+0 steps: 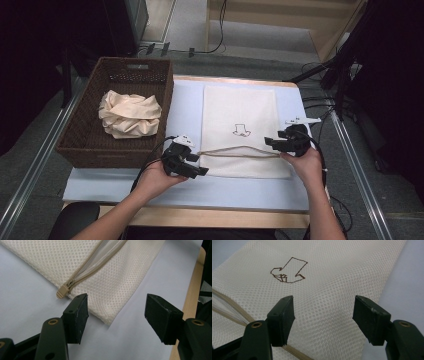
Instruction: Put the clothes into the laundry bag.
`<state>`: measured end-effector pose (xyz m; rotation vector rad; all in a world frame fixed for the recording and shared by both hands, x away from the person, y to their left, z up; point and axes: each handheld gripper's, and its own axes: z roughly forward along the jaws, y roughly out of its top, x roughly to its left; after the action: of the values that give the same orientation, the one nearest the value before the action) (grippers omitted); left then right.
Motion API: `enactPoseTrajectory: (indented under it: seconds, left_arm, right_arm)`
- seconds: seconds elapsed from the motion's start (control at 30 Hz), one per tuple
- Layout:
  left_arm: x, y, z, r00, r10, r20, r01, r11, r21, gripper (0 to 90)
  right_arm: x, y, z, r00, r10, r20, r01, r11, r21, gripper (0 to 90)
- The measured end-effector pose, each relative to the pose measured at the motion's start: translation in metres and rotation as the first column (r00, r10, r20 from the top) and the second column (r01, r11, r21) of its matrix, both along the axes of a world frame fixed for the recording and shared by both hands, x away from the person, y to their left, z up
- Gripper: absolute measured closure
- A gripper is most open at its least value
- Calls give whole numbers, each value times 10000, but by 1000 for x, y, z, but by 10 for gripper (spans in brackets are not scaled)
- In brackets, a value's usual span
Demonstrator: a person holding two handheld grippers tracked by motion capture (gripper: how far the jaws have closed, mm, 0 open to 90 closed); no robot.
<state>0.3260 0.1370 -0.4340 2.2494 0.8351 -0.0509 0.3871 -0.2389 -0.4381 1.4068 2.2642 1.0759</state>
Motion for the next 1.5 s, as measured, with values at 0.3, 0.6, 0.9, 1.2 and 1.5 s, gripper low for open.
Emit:
enactPoseTrajectory:
  seconds: [0.3,0.6,0.9,1.2,1.5]
  left_arm:
    - [1,1,0,10000,48,59,-48,10000,-45,360]
    - [0,0,-1,9999,-28,142,26,9999,105,354]
    - [-1,-1,4,9993,-309,-193,314,9992,241,351]
    - [-9,4,26,9985,-507,-184,513,9982,295,340]
    - [-9,11,44,9976,-562,-395,580,9973,460,340]
  right_arm:
    - [0,-1,-1,10000,-57,-70,58,10000,36,345]
    - [-1,-2,0,10000,76,-62,-75,9998,210,345]
    - [-1,-1,-1,9998,214,-11,-214,9996,195,345]
    - [-1,-2,0,9996,272,-99,-270,9993,276,349]
    - [-3,2,1,9989,463,-92,-462,9988,158,353]
